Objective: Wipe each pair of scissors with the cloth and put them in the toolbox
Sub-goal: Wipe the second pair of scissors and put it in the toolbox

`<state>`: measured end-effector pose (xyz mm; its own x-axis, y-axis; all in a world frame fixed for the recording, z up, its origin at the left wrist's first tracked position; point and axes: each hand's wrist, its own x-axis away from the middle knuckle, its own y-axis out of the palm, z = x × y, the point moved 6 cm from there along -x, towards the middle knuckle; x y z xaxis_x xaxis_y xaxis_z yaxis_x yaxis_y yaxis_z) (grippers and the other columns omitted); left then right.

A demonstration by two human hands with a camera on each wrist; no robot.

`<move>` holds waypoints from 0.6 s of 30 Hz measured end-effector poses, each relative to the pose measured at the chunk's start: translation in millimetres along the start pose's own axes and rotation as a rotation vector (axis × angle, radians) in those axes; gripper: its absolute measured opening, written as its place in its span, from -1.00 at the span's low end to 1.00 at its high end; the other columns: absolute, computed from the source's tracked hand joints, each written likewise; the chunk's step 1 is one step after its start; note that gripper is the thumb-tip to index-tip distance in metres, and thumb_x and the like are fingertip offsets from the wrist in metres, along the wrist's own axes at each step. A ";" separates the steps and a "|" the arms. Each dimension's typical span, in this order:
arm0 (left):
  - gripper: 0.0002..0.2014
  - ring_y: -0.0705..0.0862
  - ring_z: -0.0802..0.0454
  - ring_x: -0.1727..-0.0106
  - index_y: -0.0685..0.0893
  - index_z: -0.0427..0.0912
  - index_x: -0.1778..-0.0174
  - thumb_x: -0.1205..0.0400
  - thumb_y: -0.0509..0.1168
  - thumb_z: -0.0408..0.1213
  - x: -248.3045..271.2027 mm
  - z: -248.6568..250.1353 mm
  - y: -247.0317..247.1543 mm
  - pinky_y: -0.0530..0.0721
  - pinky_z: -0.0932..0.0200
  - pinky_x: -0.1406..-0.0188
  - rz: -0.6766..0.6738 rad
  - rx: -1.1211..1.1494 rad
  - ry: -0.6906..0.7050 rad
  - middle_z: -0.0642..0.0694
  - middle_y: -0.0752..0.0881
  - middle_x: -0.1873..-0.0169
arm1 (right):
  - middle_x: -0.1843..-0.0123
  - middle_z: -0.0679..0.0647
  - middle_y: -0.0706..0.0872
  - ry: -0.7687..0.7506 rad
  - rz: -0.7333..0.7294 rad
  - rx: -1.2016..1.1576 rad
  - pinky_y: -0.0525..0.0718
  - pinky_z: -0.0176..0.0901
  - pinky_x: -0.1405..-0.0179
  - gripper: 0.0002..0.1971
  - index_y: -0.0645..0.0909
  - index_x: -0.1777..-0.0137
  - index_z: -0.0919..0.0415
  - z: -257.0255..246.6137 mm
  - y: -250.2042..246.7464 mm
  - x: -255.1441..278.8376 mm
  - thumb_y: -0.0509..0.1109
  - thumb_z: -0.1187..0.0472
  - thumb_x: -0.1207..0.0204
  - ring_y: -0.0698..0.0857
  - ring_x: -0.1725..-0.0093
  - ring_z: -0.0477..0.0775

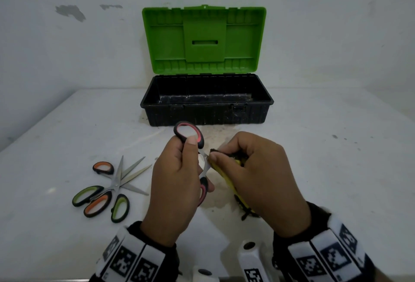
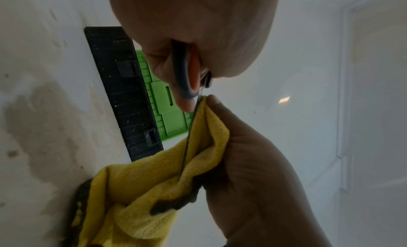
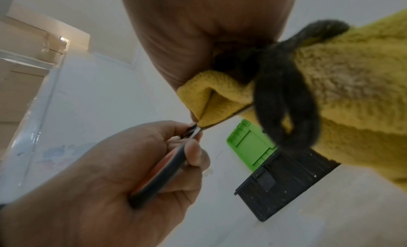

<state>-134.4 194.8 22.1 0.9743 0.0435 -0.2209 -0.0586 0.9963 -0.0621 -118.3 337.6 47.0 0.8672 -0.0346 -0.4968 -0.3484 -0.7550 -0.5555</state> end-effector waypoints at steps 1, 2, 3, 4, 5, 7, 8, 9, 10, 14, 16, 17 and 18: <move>-0.66 0.60 -0.48 0.43 0.53 -0.11 0.27 -0.78 0.08 -0.09 0.7 0.0 -0.2 0.58 0.33 0.62 0.002 -0.001 0.003 -0.18 0.39 0.50 | 0.32 -0.26 0.72 0.009 0.008 -0.003 0.61 -0.52 0.20 -0.87 0.76 0.20 0.03 0.6 -1.7 -0.4 0.56 0.00 -0.44 0.68 0.13 -0.21; -0.66 0.61 -0.50 0.42 0.54 -0.11 0.26 -0.78 0.07 -0.09 1.5 0.0 -0.1 0.58 0.33 0.62 0.003 -0.001 0.005 -0.18 0.39 0.51 | 0.33 -0.26 0.71 0.026 0.030 -0.004 0.60 -0.53 0.22 -0.87 0.75 0.21 0.02 2.9 -4.9 -1.9 0.57 0.00 -0.43 0.68 0.14 -0.23; -0.67 0.61 -0.52 0.40 0.54 -0.11 0.26 -0.78 0.07 -0.09 2.2 0.3 0.1 0.57 0.34 0.62 0.003 -0.001 0.004 -0.20 0.39 0.51 | 0.34 -0.26 0.70 0.045 0.059 -0.003 0.58 -0.55 0.24 -0.86 0.74 0.22 0.02 5.7 -8.3 -3.8 0.57 0.00 -0.43 0.67 0.15 -0.24; -0.66 0.60 -0.56 0.37 0.53 -0.12 0.27 -0.78 0.08 -0.10 2.5 0.7 0.1 0.57 0.36 0.63 0.003 0.002 0.002 -0.23 0.37 0.50 | 0.35 -0.26 0.68 0.057 0.081 0.002 0.56 -0.56 0.27 -0.84 0.72 0.23 0.03 7.7 -11.3 -5.1 0.58 -0.01 -0.43 0.66 0.16 -0.24; -0.66 0.59 -0.58 0.36 0.52 -0.15 0.27 -0.78 0.08 -0.10 2.5 1.1 -0.2 0.56 0.37 0.64 0.003 0.007 0.000 -0.28 0.36 0.48 | 0.36 -0.26 0.67 0.059 0.087 0.007 0.55 -0.57 0.29 -0.83 0.71 0.24 0.03 8.0 -12.4 -5.7 0.58 -0.01 -0.43 0.65 0.17 -0.24; -0.65 0.60 -0.55 0.38 0.51 -0.18 0.27 -0.78 0.08 -0.10 2.2 2.0 -1.7 0.54 0.38 0.65 0.008 0.005 0.008 -0.33 0.36 0.47 | 0.38 -0.28 0.65 0.036 0.050 0.010 0.56 -0.56 0.29 -0.82 0.69 0.26 0.03 3.6 -9.0 -4.1 0.57 -0.01 -0.43 0.65 0.18 -0.23; -0.65 0.62 -0.52 0.40 0.51 -0.17 0.27 -0.78 0.08 -0.09 2.4 2.7 -2.9 0.55 0.37 0.64 0.013 0.001 0.013 -0.30 0.38 0.48 | 0.39 -0.29 0.63 0.022 0.026 0.008 0.56 -0.56 0.27 -0.83 0.68 0.27 0.02 1.3 -6.0 -2.2 0.57 0.00 -0.43 0.65 0.17 -0.23; -0.65 0.63 -0.50 0.41 0.52 -0.17 0.27 -0.78 0.07 -0.09 2.3 3.2 -3.2 0.55 0.37 0.64 0.015 0.001 0.016 -0.27 0.40 0.49 | 0.40 -0.30 0.62 0.013 0.021 0.006 0.56 -0.57 0.26 -0.83 0.68 0.28 0.01 0.2 -5.5 -1.0 0.57 0.00 -0.43 0.65 0.16 -0.23; -0.65 0.63 -0.49 0.41 0.52 -0.19 0.25 -0.78 0.07 -0.09 2.4 3.2 -2.9 0.54 0.38 0.64 0.013 0.005 0.016 -0.25 0.40 0.49 | 0.41 -0.30 0.62 0.014 0.039 0.006 0.55 -0.58 0.27 -0.82 0.67 0.29 0.00 1.2 -7.2 -1.1 0.58 0.01 -0.43 0.65 0.17 -0.24; -0.66 0.62 -0.39 0.47 0.52 -0.16 0.26 -0.78 0.07 -0.09 3.1 1.3 -3.1 0.56 0.36 0.63 0.002 0.006 -0.002 -0.09 0.38 0.55 | 0.42 -0.22 0.63 0.056 0.130 0.012 0.50 -0.60 0.33 -0.79 0.65 0.32 0.04 7.9 -17.6 -3.7 0.60 0.01 -0.42 0.64 0.17 -0.18; -0.66 0.58 -0.39 0.49 0.52 -0.12 0.29 -0.78 0.08 -0.10 3.1 1.5 -5.5 0.56 0.34 0.62 0.000 0.020 0.000 -0.06 0.35 0.56 | 0.42 -0.21 0.63 0.031 0.090 0.000 0.51 -0.58 0.34 -0.78 0.65 0.32 0.04 2.9 -13.9 -1.5 0.60 0.01 -0.41 0.64 0.19 -0.17; -0.65 0.56 -0.39 0.50 0.52 -0.05 0.33 -0.78 0.08 -0.11 2.8 2.3 -6.6 0.55 0.34 0.63 -0.002 0.030 -0.002 -0.04 0.35 0.57 | 0.43 -0.21 0.64 0.014 0.072 -0.010 0.52 -0.57 0.34 -0.78 0.66 0.33 0.05 0.0 -12.5 -0.9 0.60 0.01 -0.40 0.64 0.20 -0.17; -0.62 0.56 -0.38 0.50 0.51 0.04 0.39 -0.78 0.08 -0.11 2.3 2.8 -7.4 0.54 0.34 0.63 -0.006 0.035 -0.003 -0.04 0.35 0.57 | 0.43 -0.21 0.64 0.007 0.066 -0.020 0.52 -0.56 0.34 -0.78 0.66 0.33 0.05 -0.8 -12.5 -1.3 0.61 0.01 -0.40 0.64 0.22 -0.18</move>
<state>-131.1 187.7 24.7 0.9753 0.0373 -0.2178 -0.0447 0.9986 -0.0290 -114.8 346.6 55.2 0.8449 -0.0895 -0.5273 -0.3982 -0.7636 -0.5084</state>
